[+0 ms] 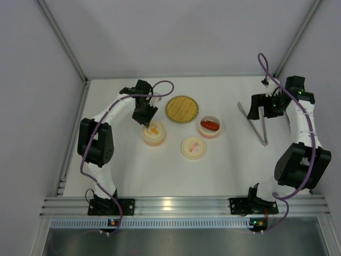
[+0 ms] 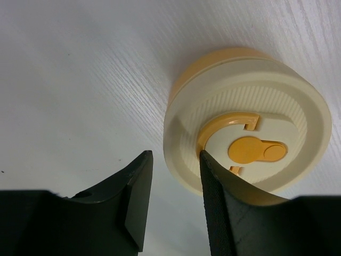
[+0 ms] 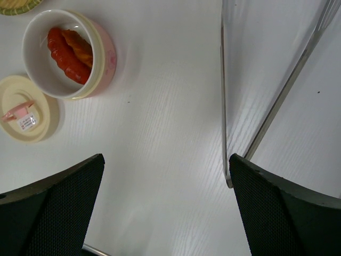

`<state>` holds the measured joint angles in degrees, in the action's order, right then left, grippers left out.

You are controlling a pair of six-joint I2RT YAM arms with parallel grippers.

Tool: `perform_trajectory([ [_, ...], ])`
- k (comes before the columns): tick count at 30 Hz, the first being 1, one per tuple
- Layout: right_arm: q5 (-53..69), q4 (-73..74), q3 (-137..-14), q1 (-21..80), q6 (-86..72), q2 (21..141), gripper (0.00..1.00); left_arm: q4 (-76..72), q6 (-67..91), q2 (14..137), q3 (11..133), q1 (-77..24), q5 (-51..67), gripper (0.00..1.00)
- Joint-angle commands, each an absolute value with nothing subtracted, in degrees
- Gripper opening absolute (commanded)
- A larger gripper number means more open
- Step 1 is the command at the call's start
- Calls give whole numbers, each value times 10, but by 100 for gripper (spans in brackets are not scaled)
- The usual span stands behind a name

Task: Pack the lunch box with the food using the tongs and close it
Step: Close the box lid on the packing box, then pick up the box lid from the center of the board.

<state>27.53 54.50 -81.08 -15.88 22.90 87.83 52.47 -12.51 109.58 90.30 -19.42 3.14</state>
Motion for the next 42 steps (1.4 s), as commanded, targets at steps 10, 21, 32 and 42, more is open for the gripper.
perform_trajectory([
  [10, 319, 601, -856, -135, 282, 856, 99, 620, -104, 1055, 1085, -121, 237, 52],
  [21, 339, 654, -805, 107, 493, 781, 97, 725, -197, 978, 1043, -92, 458, 70],
  [32, 347, 629, -801, 267, 733, 879, 73, 729, -163, 1006, 1047, 53, 656, 70],
  [42, 298, 566, -804, 337, 809, 996, 60, 746, -180, 1009, 1028, 62, 628, 70],
])
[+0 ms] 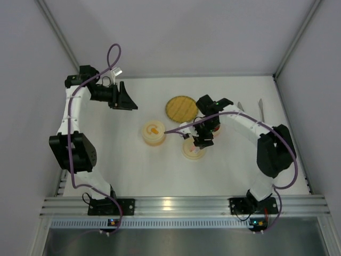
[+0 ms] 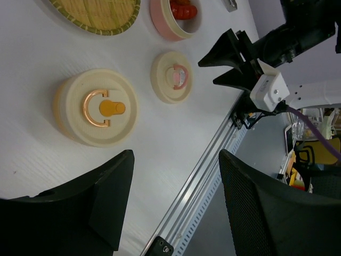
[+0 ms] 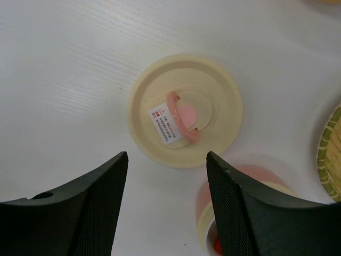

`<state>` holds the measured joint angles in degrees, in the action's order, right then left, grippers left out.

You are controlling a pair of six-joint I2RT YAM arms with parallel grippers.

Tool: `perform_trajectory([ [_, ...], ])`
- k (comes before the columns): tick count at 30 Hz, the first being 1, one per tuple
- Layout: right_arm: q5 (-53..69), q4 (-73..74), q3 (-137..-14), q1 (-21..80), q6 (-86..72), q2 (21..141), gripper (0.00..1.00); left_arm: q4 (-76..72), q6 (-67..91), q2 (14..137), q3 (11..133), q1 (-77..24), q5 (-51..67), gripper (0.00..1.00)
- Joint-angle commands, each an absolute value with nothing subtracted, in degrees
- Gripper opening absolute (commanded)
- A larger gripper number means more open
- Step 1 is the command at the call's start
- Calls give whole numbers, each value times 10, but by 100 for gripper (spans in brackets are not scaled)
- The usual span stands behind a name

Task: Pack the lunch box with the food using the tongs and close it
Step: Pick up the box lid from the center of the board.

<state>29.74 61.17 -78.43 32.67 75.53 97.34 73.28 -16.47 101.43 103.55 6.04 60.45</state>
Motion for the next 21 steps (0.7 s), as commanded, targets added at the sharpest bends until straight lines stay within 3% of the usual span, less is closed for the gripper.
perform_trajectory([
  [1, 296, 561, -805, 337, 816, 1002, 60, 747, -182, 1010, 1027, 62, 628, 70],
  [10, 287, 532, -817, 349, 830, 1056, 57, 747, -178, 1026, 1031, 69, 617, 69],
  [21, 256, 499, -802, 372, 806, 1098, 45, 746, -176, 1027, 1030, 72, 598, 68],
])
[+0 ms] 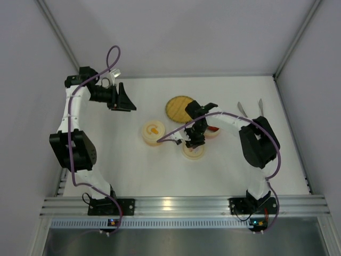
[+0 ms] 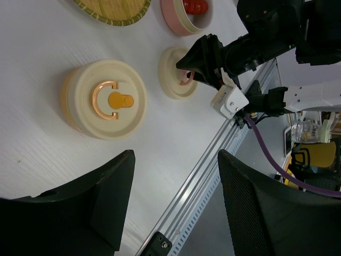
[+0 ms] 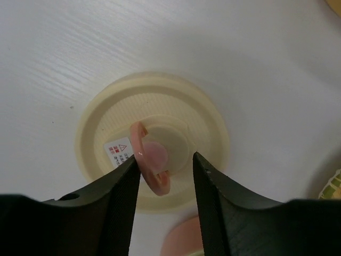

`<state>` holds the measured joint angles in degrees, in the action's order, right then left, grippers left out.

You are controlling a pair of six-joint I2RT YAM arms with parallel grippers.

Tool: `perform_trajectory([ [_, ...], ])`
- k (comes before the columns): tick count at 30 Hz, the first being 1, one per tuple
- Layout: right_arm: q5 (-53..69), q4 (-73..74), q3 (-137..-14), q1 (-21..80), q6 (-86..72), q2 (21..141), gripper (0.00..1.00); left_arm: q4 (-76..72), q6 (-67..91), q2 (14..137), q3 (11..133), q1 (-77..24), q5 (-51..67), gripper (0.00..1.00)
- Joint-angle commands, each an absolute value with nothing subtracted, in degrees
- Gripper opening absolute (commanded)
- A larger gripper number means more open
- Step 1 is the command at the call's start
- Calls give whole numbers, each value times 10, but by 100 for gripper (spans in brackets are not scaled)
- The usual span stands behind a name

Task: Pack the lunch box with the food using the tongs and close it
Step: Pick up the box lid from the center of the board.

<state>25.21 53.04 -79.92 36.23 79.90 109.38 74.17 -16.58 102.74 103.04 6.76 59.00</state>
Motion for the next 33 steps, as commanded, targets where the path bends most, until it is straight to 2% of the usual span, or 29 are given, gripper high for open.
perform_trajectory([
  [1, 253, 498, -799, 373, 807, 1099, 42, 746, -176, 1027, 1031, 73, 598, 68],
  [4, 244, 497, -788, 374, 801, 1096, 35, 746, -175, 1030, 1034, 74, 597, 68],
  [6, 238, 501, -788, 375, 790, 1090, 22, 747, -174, 1033, 1040, 74, 597, 68],
  [7, 235, 504, -787, 380, 769, 1080, 11, 749, -174, 1034, 1041, 74, 597, 68],
  [9, 233, 509, -787, 385, 743, 1062, 1, 749, -174, 1034, 1046, 75, 597, 68],
  [16, 240, 563, -819, 416, 521, 951, 0, 747, -176, 1026, 1050, 75, 577, 66],
  [21, 175, 561, -841, 408, 306, 903, 0, 735, -148, 1023, 1045, 75, 555, 64],
  [24, 148, 565, -839, 387, 209, 879, 0, 704, -112, 1013, 1029, 76, 539, 69],
  [25, 145, 563, -830, 368, 191, 868, 0, 691, -100, 1001, 1014, 76, 526, 73],
  [28, 139, 543, -820, 320, 130, 853, 0, 636, -60, 981, 991, 76, 503, 97],
  [33, 146, 536, -839, 263, 191, 857, 0, 591, -49, 948, 966, 76, 483, 98],
])
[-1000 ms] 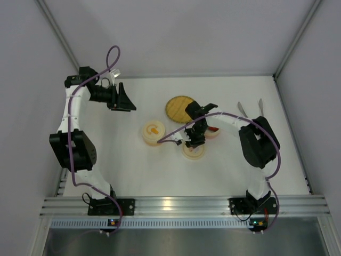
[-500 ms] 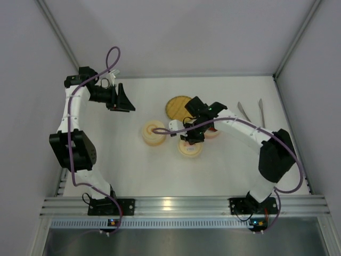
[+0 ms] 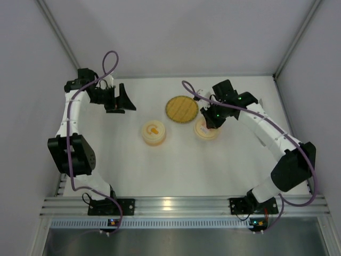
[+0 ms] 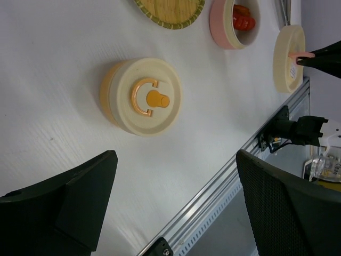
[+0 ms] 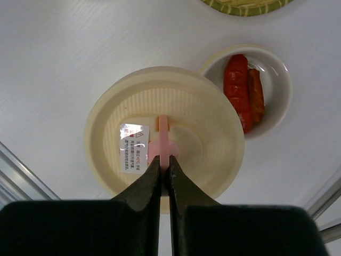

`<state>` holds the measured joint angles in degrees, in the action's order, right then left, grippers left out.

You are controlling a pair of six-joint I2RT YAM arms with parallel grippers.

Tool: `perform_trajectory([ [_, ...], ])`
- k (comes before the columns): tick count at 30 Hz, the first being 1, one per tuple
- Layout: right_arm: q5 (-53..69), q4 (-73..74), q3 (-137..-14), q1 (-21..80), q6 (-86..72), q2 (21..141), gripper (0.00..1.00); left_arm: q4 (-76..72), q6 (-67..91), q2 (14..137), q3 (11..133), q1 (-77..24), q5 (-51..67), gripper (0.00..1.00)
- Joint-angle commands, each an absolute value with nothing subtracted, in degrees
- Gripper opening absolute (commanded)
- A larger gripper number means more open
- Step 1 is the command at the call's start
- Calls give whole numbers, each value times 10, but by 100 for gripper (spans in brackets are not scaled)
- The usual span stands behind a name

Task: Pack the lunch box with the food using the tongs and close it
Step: Pick up the box lid from the center of the board, then close the box lid on the packing box.

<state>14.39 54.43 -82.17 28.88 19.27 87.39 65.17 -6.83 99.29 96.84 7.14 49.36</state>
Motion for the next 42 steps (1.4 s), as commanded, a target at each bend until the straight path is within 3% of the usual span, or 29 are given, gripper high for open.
perform_trajectory([
  [1, 158, 543, -854, 258, 210, 860, 0, 591, -53, 947, 966, 76, 486, 98],
  [20, 264, 723, -1011, 146, 723, 1041, 0, 594, -105, 950, 962, 76, 524, 98],
  [26, 264, 737, -1064, 145, 776, 1089, 0, 556, -71, 952, 936, 82, 521, 98],
  [42, 276, 729, -1034, 153, 899, 1122, 0, 559, -69, 968, 924, 89, 544, 98],
])
